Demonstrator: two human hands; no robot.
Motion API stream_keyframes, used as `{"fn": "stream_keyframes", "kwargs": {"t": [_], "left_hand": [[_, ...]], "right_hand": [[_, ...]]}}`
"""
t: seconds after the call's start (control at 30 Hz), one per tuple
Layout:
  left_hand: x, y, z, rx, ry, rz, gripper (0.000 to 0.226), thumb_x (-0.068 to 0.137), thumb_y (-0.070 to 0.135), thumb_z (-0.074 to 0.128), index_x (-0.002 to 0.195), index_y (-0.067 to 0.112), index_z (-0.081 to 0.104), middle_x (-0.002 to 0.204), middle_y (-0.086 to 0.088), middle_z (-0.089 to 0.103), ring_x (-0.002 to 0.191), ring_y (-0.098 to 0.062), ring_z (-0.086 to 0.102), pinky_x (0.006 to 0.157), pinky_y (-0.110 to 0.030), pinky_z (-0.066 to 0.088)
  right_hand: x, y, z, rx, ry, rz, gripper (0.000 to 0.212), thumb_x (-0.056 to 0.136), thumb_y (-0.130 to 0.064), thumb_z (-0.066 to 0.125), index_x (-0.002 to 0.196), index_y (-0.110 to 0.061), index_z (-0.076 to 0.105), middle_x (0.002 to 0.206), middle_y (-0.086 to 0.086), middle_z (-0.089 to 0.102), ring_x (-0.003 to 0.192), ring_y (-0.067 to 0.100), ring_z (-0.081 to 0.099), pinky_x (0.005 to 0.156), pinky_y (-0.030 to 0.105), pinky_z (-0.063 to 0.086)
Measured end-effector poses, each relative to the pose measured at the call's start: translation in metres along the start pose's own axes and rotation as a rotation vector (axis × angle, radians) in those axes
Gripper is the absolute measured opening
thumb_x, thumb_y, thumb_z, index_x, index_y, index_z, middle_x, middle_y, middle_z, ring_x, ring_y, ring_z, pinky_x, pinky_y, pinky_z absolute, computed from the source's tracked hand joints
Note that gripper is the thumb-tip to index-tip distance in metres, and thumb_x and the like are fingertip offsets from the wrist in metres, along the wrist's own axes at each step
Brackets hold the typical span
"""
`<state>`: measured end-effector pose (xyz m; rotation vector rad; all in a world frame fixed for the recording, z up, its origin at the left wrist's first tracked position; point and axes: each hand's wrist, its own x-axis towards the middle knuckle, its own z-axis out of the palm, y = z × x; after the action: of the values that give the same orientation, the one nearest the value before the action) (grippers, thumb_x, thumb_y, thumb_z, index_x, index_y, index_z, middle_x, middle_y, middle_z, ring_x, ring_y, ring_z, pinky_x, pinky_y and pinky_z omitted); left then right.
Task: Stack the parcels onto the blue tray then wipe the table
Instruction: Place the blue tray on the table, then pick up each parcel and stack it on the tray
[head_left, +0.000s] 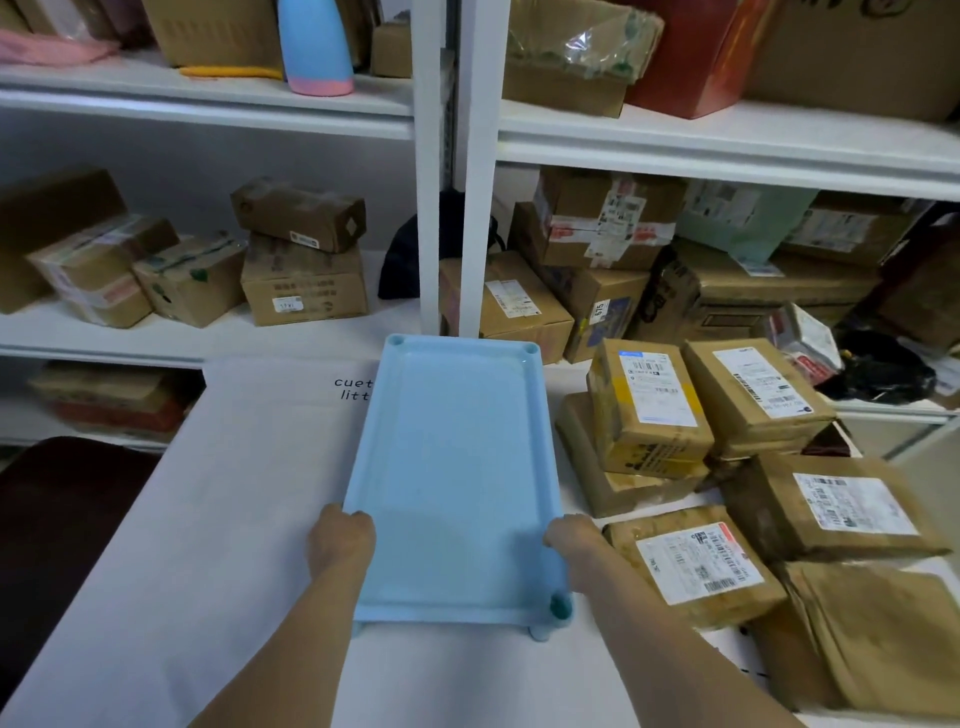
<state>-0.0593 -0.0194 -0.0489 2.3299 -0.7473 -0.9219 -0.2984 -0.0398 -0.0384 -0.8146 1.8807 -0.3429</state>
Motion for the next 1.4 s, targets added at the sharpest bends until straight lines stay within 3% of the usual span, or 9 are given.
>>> {"fn": "stream_keyframes", "kwargs": {"t": [0.1,0.2,0.3,0.47,0.63,0.87,1.0,1.13,1.4], "left_hand": [[-0.003,0.016,0.002,0.102,0.099,0.051,0.039,0.088,0.014,0.049,0.126,0.006,0.053,0.126,-0.021,0.053,0.119,-0.038,0.047,0.093,-0.044,0.044],[-0.012,0.044,0.012,0.146,0.168,0.228,0.042,0.089,0.012,0.052,0.131,0.007,0.05,0.133,-0.019,0.047,0.126,-0.036,0.036,0.096,-0.045,0.038],[-0.023,0.073,0.032,0.156,0.165,0.407,0.039,0.088,0.009,0.054,0.126,0.007,0.054,0.13,-0.019,0.05,0.125,-0.034,0.037,0.097,-0.043,0.037],[-0.055,0.116,0.075,0.106,0.016,0.585,0.034,0.091,0.009,0.05,0.125,0.009,0.054,0.127,-0.011,0.052,0.124,-0.027,0.04,0.094,-0.038,0.039],[-0.087,0.145,0.125,0.066,-0.254,0.608,0.03,0.093,0.005,0.041,0.121,0.005,0.051,0.125,-0.015,0.055,0.117,-0.031,0.051,0.095,-0.036,0.04],[-0.113,0.168,0.167,0.068,-0.408,0.446,0.039,0.093,-0.001,0.037,0.131,0.004,0.045,0.137,-0.015,0.05,0.125,-0.032,0.046,0.102,-0.036,0.04],[-0.12,0.171,0.179,0.131,-0.468,0.41,0.042,0.094,0.0,0.034,0.134,0.009,0.045,0.139,-0.014,0.048,0.126,-0.032,0.045,0.104,-0.039,0.04],[-0.125,0.172,0.19,0.079,-0.455,0.416,0.03,0.096,0.009,0.035,0.112,0.015,0.059,0.116,-0.009,0.063,0.105,-0.029,0.057,0.093,-0.042,0.049],[-0.154,0.212,0.175,-0.288,-0.357,0.459,0.043,0.099,-0.002,0.026,0.13,0.012,0.053,0.133,-0.008,0.054,0.119,-0.02,0.05,0.089,-0.023,0.038]], "right_hand": [[-0.003,-0.011,-0.008,0.112,0.098,0.002,0.029,0.089,-0.011,0.054,0.115,0.002,0.055,0.096,0.013,0.055,0.089,0.027,0.053,0.074,0.03,0.042],[-0.008,-0.018,-0.023,0.163,0.26,-0.132,0.03,0.093,-0.017,0.052,0.122,-0.008,0.055,0.115,0.011,0.059,0.101,0.026,0.056,0.08,0.028,0.042],[-0.006,-0.019,-0.042,0.17,0.418,-0.242,0.019,0.095,-0.017,0.048,0.108,-0.011,0.061,0.102,0.007,0.062,0.089,0.022,0.053,0.076,0.027,0.04],[0.001,-0.012,-0.079,0.279,0.663,-0.21,0.01,0.093,-0.018,0.049,0.092,-0.016,0.059,0.099,0.008,0.065,0.086,0.026,0.058,0.078,0.035,0.047],[0.006,-0.003,-0.125,0.334,0.823,-0.188,0.02,0.091,-0.013,0.056,0.11,-0.011,0.054,0.115,0.009,0.05,0.101,0.03,0.057,0.084,0.043,0.048],[0.032,0.004,-0.165,0.31,0.396,-0.222,0.05,0.098,-0.007,0.042,0.147,-0.013,0.032,0.149,0.007,0.039,0.137,0.026,0.037,0.112,0.039,0.031],[0.044,0.007,-0.175,0.309,0.207,-0.21,0.052,0.098,-0.004,0.039,0.147,-0.021,0.035,0.145,0.002,0.045,0.138,0.025,0.037,0.113,0.042,0.033],[0.047,0.007,-0.187,0.312,0.129,-0.291,0.055,0.092,0.004,0.035,0.135,-0.025,0.052,0.13,-0.003,0.059,0.126,0.018,0.049,0.103,0.036,0.043],[0.017,-0.019,-0.235,0.491,0.115,-0.502,0.051,0.09,0.005,0.038,0.12,-0.028,0.063,0.113,-0.003,0.067,0.104,0.011,0.06,0.081,0.024,0.05]]}}
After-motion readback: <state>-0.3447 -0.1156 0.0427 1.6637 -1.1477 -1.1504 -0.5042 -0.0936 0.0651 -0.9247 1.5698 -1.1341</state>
